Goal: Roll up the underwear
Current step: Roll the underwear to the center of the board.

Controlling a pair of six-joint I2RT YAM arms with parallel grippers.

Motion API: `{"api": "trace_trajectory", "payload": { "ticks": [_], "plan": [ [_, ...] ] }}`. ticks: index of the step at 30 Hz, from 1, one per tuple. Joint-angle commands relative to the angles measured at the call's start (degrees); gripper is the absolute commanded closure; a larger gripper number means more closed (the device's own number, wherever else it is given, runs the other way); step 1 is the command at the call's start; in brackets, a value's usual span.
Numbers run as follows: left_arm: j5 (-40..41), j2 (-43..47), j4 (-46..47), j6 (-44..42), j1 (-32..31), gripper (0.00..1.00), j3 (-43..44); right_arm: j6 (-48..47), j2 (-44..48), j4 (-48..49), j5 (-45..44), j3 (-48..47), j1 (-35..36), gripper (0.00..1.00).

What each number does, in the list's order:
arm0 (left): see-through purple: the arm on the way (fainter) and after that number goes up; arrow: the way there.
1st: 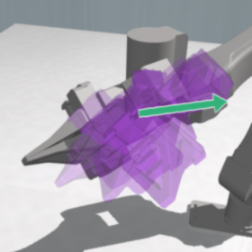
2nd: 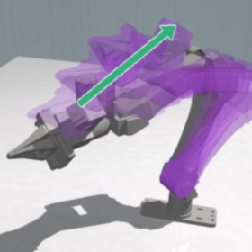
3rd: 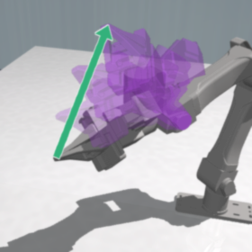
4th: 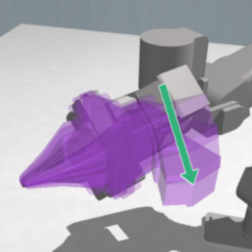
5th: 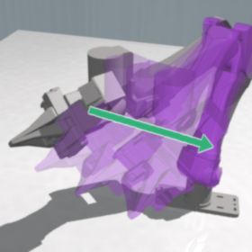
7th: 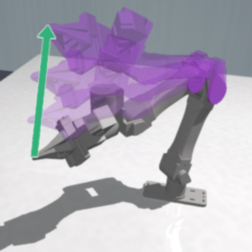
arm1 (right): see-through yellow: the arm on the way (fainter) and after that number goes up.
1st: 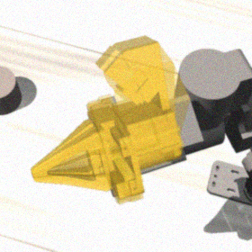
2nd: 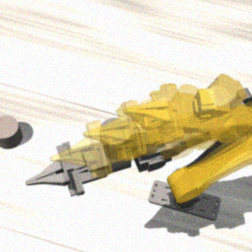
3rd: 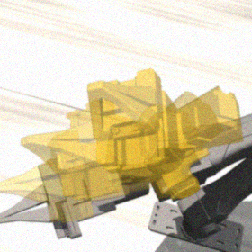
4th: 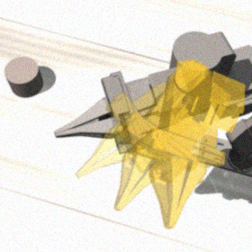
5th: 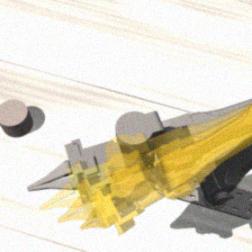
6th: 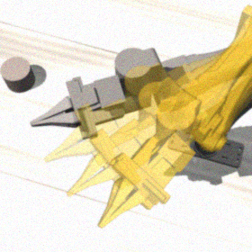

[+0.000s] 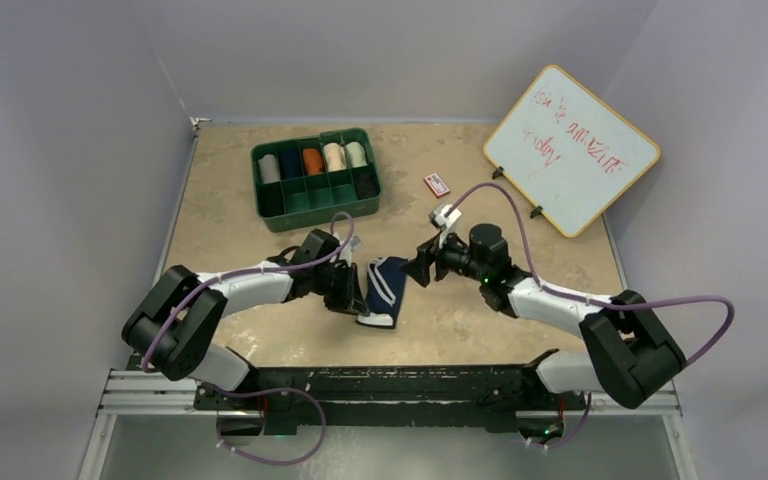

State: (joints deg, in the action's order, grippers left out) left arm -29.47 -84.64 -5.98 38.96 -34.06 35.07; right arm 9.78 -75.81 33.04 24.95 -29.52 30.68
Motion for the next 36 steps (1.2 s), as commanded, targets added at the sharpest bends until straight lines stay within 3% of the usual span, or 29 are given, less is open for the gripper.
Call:
{"api": "trace_trajectory", "payload": {
  "ticks": [1,7,13,23,29,36],
  "plan": [
    [2.01,-1.05,-5.11,2.02,0.34,1.0,1.86,-18.22,2.65,17.0,-2.6,7.61,8.83,0.3],
    [2.91,-3.57,-7.01,4.27,0.39,1.0,3.51,-38.41,1.44,14.93,-12.85,9.83,26.41,0.39],
    [2.58,-4.69,-8.17,3.9,0.37,1.0,5.01,-45.54,-3.32,15.23,-16.05,9.84,34.51,0.44],
    [2.06,-4.74,-8.66,3.75,0.37,1.0,5.54,-45.06,-10.44,15.65,-18.5,9.31,36.79,0.52],
    [1.79,-4.68,-8.92,3.32,0.36,1.0,5.71,-46.06,-15.27,19.14,-24.15,9.66,37.29,0.61],
    [2.49,-3.35,-9.42,3.5,0.67,1.0,5.39,-42.1,-17.46,20.62,-29.23,10.44,37.35,0.91]
  ]
}}
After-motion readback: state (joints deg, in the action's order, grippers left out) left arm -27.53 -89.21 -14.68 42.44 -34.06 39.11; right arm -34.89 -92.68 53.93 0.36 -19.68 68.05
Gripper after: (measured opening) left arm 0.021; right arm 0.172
